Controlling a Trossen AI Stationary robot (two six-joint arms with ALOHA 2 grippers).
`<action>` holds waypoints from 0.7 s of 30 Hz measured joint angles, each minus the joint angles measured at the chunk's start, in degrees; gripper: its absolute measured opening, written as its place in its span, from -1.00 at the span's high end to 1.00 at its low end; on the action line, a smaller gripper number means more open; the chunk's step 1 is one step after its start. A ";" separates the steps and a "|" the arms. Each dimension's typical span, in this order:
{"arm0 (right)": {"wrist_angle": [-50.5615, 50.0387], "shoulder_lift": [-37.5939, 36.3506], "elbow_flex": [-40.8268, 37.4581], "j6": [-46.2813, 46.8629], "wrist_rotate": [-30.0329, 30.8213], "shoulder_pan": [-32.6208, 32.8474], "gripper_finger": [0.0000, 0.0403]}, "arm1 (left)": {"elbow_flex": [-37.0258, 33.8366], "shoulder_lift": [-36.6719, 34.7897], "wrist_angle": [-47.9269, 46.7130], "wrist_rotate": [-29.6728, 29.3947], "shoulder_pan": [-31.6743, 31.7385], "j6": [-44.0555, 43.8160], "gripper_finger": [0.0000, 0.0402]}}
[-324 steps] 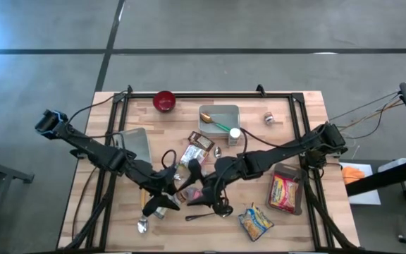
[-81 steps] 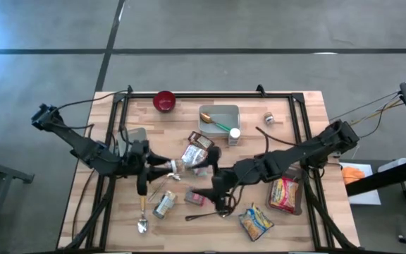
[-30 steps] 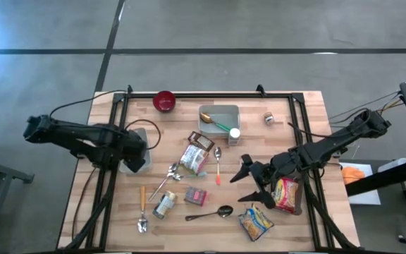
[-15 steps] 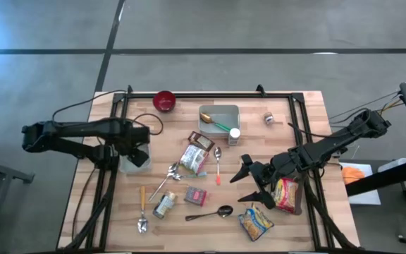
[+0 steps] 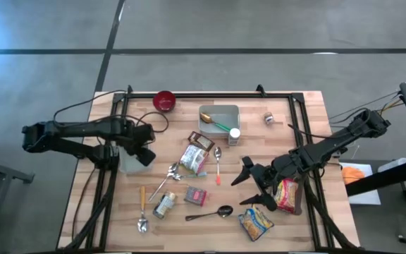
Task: Pick & Place Food Item
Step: Put the left brown seasoning bottle into the left gray bin
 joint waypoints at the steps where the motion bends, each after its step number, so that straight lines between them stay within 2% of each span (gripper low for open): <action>1: 0.02 0.00 0.00 0.00 0.00 0.00 -0.70 | -0.46 0.00 0.44 0.13 0.00 -1.04 0.21; 9: 0.00 0.00 0.00 0.00 0.02 0.00 -0.70 | -4.40 1.19 4.56 2.84 0.00 -4.96 0.21; 21: -0.08 0.00 0.00 0.00 0.04 0.00 -0.70 | -5.17 8.22 9.91 5.90 0.00 -1.58 0.21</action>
